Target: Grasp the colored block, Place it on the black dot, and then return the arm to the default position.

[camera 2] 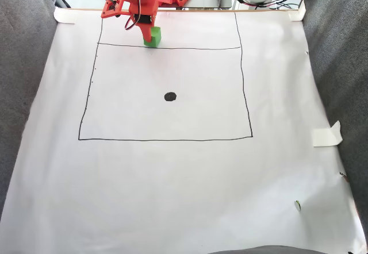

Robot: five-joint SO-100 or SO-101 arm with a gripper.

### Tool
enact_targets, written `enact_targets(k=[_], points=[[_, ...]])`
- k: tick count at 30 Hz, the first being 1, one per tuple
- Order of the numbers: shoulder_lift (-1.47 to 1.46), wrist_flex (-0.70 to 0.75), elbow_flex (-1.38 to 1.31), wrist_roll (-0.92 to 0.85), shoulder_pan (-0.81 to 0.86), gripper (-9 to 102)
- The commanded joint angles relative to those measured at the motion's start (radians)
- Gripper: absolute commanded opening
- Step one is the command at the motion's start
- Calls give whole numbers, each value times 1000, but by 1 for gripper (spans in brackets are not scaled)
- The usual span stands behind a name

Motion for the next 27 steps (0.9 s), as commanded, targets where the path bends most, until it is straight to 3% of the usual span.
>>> enact_targets(k=[1,14,27], points=[[29,-2,-3,8,-6,0],[-104,259,-360,109,-130,0],[-434,568,-979,344,-321,0]])
